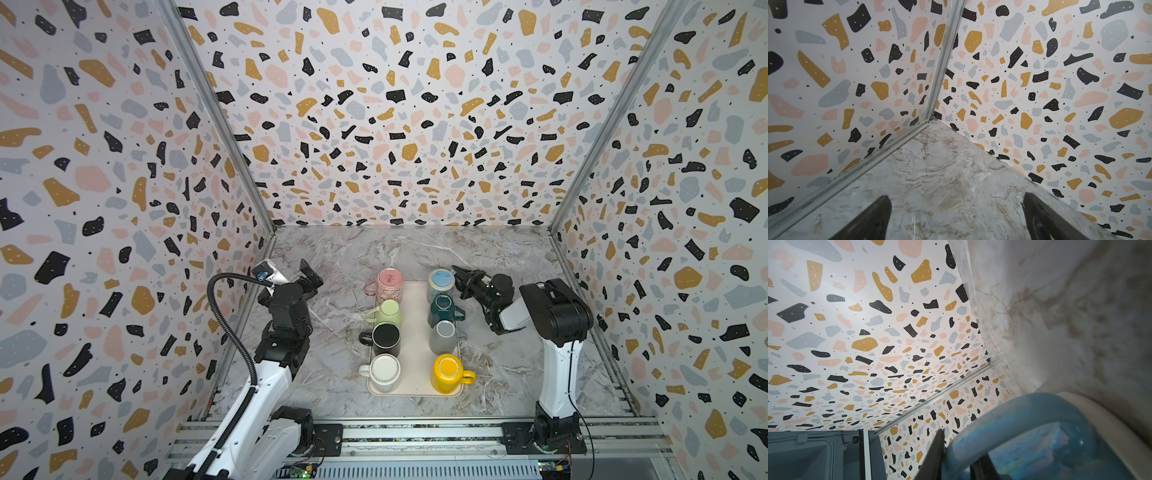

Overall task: Turn the mug right side up
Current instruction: 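Close the right gripper on the light blue mug's rim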

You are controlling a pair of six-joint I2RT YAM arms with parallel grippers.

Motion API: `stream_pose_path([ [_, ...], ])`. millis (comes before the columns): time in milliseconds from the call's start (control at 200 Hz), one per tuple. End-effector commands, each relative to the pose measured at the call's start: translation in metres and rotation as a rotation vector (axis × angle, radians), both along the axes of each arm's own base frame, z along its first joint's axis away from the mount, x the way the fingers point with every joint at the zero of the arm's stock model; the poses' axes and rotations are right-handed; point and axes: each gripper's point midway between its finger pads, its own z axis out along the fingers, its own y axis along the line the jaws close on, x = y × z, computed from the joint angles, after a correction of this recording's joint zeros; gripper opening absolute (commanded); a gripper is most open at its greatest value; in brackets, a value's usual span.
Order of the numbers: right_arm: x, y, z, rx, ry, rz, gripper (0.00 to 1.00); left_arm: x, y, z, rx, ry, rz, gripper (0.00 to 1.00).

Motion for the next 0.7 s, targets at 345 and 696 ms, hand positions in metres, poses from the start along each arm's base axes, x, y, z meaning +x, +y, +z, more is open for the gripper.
stream_pose_path([
  [345,0.013,0.01,0.019,0.263,0.084,0.029,0.0,-0.007,0.006,0.025,0.022,-0.054,0.029,1.0],
  [696,0.008,0.014,0.05,0.245,-0.068,0.069,0.0,-0.012,0.006,0.029,0.007,-0.075,0.02,1.0],
])
